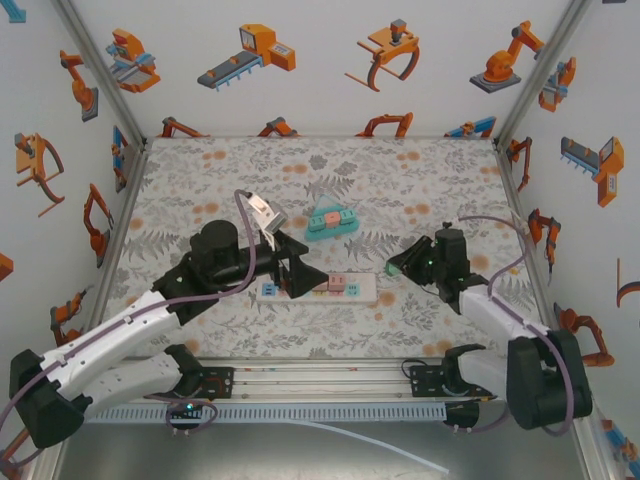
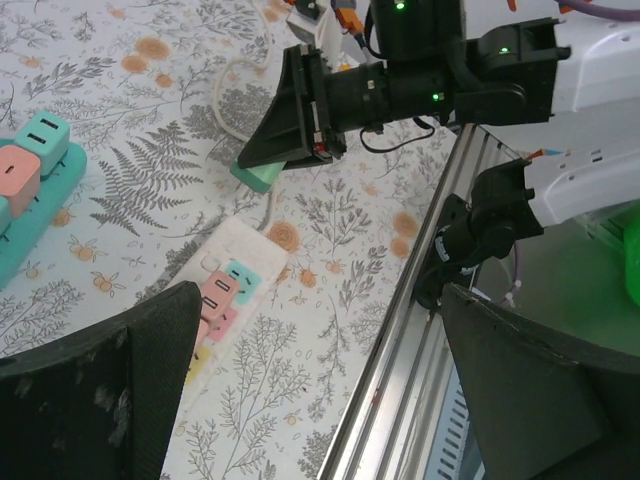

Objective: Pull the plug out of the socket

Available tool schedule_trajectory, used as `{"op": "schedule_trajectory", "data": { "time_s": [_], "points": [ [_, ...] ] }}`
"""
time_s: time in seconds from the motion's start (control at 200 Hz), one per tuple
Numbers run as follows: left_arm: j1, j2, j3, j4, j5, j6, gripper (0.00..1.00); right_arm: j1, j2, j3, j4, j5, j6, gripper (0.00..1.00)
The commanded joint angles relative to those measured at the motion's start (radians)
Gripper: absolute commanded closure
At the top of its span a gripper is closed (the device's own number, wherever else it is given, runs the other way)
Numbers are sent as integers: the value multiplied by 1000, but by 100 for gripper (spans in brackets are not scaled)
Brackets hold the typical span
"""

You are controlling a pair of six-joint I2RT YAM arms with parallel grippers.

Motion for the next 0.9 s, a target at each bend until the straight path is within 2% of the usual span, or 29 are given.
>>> {"op": "schedule_trajectory", "data": {
  "time_s": [0.0,0.16,0.371,0.516,0.736,0.896],
  "points": [
    [-11,1,36,-2,-5,52,3,-11,103,2,165,-37,57,77],
    [-16,-10,28,-30,-51,55,3,-11,241,31,228,-71,63,69],
    [-17,-18,26,-53,-115,53,3,-11,239,15,194,-15,58,52],
    [-17,-13,29,-60,-176,52,3,-11,156,-1,136,33,14,45],
    [-17,-11,30,-62,-278,33,3,-11,-47,13,-42,154,-51,42],
    [-18,-25,18,-67,-360,17,3,-8,-204,77,-96,166,-145,42]
  ]
}}
